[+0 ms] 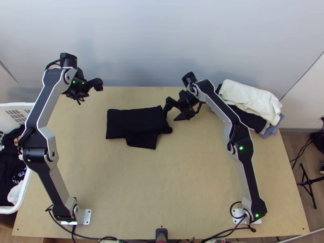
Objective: Fold the t-shirt
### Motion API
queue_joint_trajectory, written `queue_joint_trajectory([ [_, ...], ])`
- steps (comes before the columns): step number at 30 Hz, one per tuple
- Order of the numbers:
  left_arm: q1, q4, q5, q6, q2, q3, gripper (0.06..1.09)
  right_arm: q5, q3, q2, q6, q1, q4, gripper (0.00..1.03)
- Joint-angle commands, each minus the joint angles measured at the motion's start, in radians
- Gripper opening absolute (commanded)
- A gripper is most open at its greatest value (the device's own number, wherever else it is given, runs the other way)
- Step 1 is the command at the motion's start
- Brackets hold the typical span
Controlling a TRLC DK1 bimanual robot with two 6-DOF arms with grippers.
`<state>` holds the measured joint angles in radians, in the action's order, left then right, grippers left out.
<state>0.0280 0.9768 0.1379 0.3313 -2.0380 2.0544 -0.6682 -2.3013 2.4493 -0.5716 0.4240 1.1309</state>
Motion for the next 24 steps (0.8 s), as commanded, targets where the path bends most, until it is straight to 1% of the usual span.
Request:
queue_joint_trajectory([
  [1, -0.005, 0.010, -0.008, -0.005, 0.002, 0.029, 1.04, -0.154, 0.005, 0.076, 0.029, -0.024, -0.022, 0.99],
  [7, -0.020, 0.037, -0.027, -0.008, -0.011, 0.099, 1.04, -0.156, 0.008, 0.112, 0.027, 0.013, -0.080, 0.99],
  [13, -0.039, 0.056, -0.050, -0.006, -0.016, 0.124, 1.04, -0.160, 0.000, 0.128, 0.026, 0.088, -0.132, 0.98],
  [18, -0.053, 0.066, -0.064, 0.000, -0.019, 0.122, 1.04, -0.160, -0.007, 0.139, -0.005, 0.150, -0.195, 0.98],
  [19, -0.056, 0.066, -0.066, 0.002, -0.018, 0.122, 1.04, -0.160, -0.007, 0.139, -0.007, 0.156, -0.200, 0.97],
  [20, -0.057, 0.066, -0.069, 0.003, -0.018, 0.122, 1.04, -0.159, -0.007, 0.137, -0.008, 0.159, -0.200, 0.90],
  [21, -0.060, 0.066, -0.069, 0.003, -0.018, 0.124, 1.04, -0.156, -0.006, 0.132, -0.013, 0.157, -0.200, 0.77],
  [22, -0.060, 0.066, -0.069, 0.003, -0.018, 0.124, 1.04, -0.151, 0.000, 0.123, -0.013, 0.153, -0.200, 0.49],
  [23, -0.060, 0.068, -0.070, 0.003, -0.018, 0.124, 1.04, -0.134, 0.005, 0.111, -0.005, 0.145, -0.201, 0.17],
  [24, -0.060, 0.071, -0.070, 0.003, -0.016, 0.124, 1.04, -0.119, 0.009, 0.094, 0.003, 0.131, -0.204, 0.02],
])
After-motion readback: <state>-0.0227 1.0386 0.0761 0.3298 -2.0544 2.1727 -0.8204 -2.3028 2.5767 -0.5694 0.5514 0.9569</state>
